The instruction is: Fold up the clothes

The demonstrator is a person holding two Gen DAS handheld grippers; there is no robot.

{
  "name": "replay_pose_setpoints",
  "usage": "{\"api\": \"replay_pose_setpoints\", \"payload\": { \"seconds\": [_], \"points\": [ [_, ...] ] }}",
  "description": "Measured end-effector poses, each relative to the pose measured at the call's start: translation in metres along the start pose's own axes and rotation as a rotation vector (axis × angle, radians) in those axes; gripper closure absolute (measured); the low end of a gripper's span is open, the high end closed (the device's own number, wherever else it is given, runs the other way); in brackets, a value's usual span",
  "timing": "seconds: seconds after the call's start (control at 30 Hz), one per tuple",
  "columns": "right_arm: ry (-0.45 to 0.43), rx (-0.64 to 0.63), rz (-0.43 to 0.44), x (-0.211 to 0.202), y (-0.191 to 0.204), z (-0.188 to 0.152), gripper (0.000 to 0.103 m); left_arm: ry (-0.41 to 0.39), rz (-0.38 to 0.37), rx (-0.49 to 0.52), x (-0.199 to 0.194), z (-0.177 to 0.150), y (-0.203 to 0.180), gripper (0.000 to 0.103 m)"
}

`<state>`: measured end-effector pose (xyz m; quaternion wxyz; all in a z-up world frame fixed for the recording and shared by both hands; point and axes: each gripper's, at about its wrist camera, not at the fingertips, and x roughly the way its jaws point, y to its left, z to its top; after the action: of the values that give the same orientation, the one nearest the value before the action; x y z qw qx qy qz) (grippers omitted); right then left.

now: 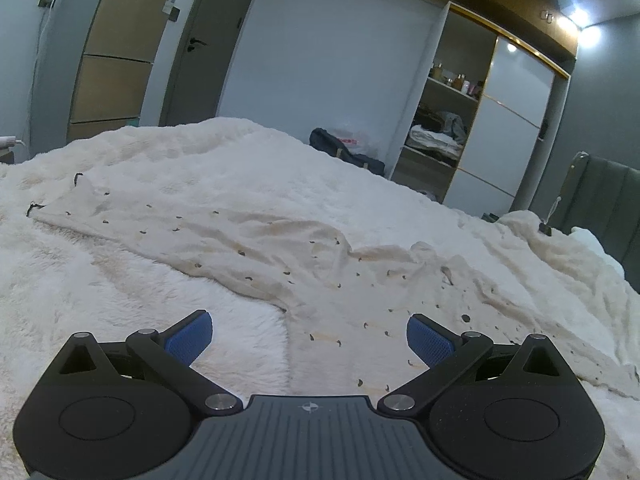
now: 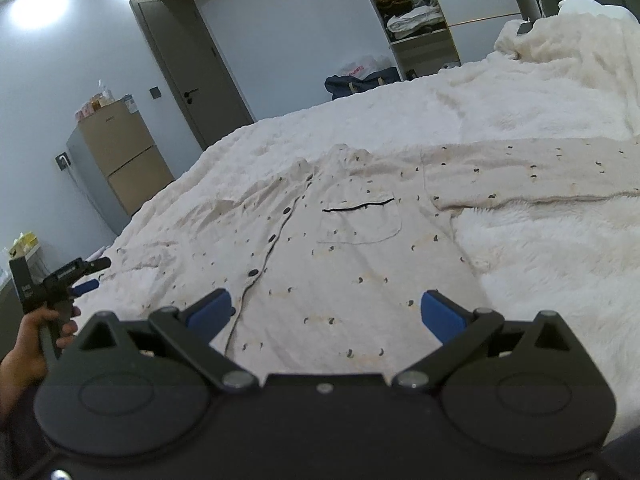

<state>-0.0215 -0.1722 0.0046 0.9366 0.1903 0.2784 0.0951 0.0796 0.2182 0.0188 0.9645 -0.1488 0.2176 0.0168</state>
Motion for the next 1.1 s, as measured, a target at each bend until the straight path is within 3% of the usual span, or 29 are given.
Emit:
{"api": "replay_pose_setpoints", "payload": {
  "seconds": [1.1],
  "points": [
    [0.011,-0.008,0.013,0.0021,-0.0016,0.0002,0.001,0.003,-0.005,0.008,0.0020,-0.0011,-0.0027,0.000]
  ]
}}
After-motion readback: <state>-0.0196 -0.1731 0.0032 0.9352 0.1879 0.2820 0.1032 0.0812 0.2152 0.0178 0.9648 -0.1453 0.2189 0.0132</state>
